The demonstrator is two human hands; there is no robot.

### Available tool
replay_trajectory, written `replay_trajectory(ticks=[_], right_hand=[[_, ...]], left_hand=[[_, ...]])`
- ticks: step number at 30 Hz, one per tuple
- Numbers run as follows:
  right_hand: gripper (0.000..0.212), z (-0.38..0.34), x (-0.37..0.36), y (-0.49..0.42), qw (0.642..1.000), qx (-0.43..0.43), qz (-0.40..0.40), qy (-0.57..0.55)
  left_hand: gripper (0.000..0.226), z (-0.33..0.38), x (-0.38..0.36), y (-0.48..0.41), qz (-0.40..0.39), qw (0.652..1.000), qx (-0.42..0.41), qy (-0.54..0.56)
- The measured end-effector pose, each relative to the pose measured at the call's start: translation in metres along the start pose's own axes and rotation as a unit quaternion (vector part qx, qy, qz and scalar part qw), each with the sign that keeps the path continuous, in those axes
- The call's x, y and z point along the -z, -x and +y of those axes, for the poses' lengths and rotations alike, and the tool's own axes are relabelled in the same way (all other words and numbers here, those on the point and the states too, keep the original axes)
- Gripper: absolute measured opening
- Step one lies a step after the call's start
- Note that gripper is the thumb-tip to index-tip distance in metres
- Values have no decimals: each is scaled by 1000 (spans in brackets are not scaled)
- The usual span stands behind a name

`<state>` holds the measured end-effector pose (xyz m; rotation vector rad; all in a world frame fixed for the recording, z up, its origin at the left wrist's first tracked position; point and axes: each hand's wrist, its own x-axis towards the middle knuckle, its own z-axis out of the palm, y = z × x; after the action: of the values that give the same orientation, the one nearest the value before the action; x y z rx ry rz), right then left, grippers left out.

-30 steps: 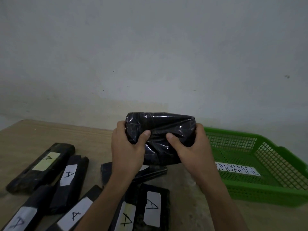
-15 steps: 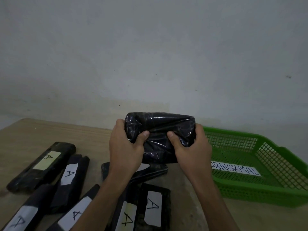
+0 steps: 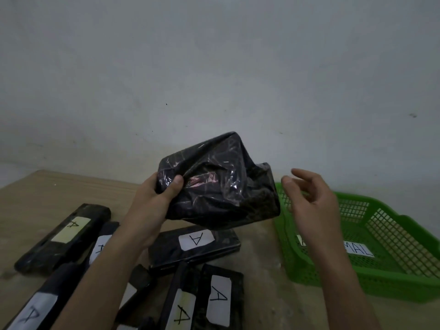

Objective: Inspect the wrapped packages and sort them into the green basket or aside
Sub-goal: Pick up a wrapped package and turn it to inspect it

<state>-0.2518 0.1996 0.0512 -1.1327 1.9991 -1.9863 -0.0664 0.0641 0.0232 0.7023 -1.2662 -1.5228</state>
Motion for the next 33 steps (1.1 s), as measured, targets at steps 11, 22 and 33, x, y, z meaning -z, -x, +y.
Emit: replay_trajectory(ticks=[11, 22, 33], right_hand=[[16, 14, -8, -6, 942, -225, -177, -178], [43, 9, -28, 13, 984, -38, -171, -26], [64, 4, -32, 21, 988, 26, -150, 24]], left_hand=[[44, -5, -12, 6, 4, 992, -9, -123], [61, -4, -28, 19, -56, 940, -189, -278], [31, 2, -23, 17, -15, 918, -241, -314]])
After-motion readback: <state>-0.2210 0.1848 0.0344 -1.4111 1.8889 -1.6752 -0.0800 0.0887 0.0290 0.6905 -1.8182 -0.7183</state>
